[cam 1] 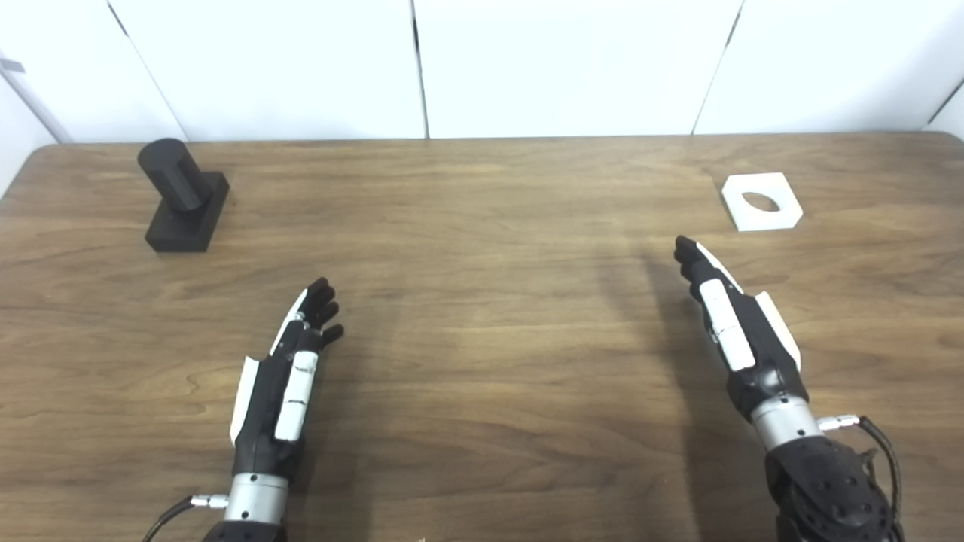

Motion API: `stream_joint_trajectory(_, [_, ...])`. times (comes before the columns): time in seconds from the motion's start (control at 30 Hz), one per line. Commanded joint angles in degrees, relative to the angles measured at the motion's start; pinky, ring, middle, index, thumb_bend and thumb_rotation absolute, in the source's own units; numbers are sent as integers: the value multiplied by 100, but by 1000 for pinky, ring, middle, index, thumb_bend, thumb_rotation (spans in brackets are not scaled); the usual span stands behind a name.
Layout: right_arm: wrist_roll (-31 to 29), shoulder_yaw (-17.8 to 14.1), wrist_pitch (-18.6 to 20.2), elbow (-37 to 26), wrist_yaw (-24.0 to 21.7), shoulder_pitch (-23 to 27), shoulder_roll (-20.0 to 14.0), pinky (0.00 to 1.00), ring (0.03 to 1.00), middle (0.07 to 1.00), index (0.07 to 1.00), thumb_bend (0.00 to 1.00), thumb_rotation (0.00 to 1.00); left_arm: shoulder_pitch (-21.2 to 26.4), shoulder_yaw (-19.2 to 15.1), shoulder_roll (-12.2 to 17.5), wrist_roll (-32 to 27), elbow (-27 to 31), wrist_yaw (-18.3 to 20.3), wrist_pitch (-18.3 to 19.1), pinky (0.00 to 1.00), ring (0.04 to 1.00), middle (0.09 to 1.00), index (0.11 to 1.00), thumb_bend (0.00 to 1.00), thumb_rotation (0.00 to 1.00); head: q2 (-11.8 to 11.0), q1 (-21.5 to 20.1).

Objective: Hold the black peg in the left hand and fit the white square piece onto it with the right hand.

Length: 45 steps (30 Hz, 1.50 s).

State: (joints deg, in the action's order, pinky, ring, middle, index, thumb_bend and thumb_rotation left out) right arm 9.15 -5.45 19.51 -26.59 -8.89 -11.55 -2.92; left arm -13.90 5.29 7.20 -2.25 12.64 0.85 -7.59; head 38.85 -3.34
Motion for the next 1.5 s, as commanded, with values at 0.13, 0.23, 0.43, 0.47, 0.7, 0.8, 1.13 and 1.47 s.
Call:
stream_joint_trajectory(0.13, [12,71,-322,-118,58,-816,-120,985,955,936,919,406,1000,-19,21,-249,50,-205,-18,-188,871,927,940,938,590,905,12,13])
stream_joint_trajectory(0.23, [-25,59,-275,-142,55,-810,-96,988,955,938,920,405,1000,-13,18,-252,26,-208,-12,-191,871,926,937,936,586,896,12,13])
stream_joint_trajectory(0.43, [-68,36,-348,-113,47,-810,-117,983,951,935,920,392,1000,-4,48,-244,32,-214,14,-207,875,931,948,950,564,902,8,77])
stream_joint_trajectory(0.47, [-67,31,-349,-106,51,-807,-120,982,949,934,918,392,1000,-2,55,-243,18,-229,27,-223,877,933,950,951,560,902,2,102])
stream_joint_trajectory(0.7, [-226,-78,-498,45,-6,-792,-220,994,953,938,925,369,1000,-36,145,-339,-22,-292,61,-248,872,939,958,958,585,874,-264,873])
stream_joint_trajectory(0.8, [-289,-124,-586,140,-42,-782,-279,1000,968,954,938,358,1000,-35,201,-418,31,-391,28,-325,863,935,954,949,582,866,-467,1298])
stream_joint_trajectory(1.13, [-465,-245,-655,432,-126,-691,-306,1000,988,973,961,332,1000,28,375,-528,470,-764,-160,-579,823,917,940,934,603,868,-1025,1967])
stream_joint_trajectory(1.47, [-133,-171,-607,615,-75,-551,-280,1000,987,970,957,324,1000,174,402,-538,448,-1099,-179,-739,824,924,952,931,577,823,-1297,2009])
